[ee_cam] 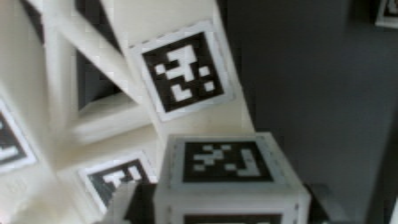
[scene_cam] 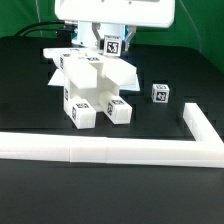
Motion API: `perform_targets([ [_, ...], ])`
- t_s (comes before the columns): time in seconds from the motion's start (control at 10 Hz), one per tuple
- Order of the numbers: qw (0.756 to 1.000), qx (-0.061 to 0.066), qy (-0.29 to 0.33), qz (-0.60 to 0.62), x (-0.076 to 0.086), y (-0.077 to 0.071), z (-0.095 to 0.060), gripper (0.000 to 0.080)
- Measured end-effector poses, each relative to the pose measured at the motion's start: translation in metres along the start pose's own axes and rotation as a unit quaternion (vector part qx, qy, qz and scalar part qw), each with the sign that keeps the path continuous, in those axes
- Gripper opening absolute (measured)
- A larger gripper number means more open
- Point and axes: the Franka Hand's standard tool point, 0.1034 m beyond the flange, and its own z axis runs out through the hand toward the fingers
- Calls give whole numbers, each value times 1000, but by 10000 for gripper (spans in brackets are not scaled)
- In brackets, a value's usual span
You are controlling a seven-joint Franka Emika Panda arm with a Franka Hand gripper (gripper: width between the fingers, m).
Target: Assemble chair
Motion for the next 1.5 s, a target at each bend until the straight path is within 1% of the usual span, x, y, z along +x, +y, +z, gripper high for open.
perform_targets([
  [0.2,998,3,0,65,0,-1,0,268],
  [0.4,991,7,-1,137,0,-1,0,268],
  [0.6,975,14,-2,220,0,-3,1,268],
  [0.7,970,23,-2,241,0,-2,1,268],
  [0.8,959,27,-4,283,1,-2,1,268],
  [0.9,949,28,-5,314,1,-2,1,268],
  [1.0,934,30,-7,356,0,-2,1,268],
  [1.1,918,30,-8,394,1,-3,1,268],
  [1.3,922,30,-8,387,1,-3,1,268],
  [1.4,927,30,-7,373,1,-3,1,449],
  [1.5,927,30,-7,373,0,-3,1,575],
])
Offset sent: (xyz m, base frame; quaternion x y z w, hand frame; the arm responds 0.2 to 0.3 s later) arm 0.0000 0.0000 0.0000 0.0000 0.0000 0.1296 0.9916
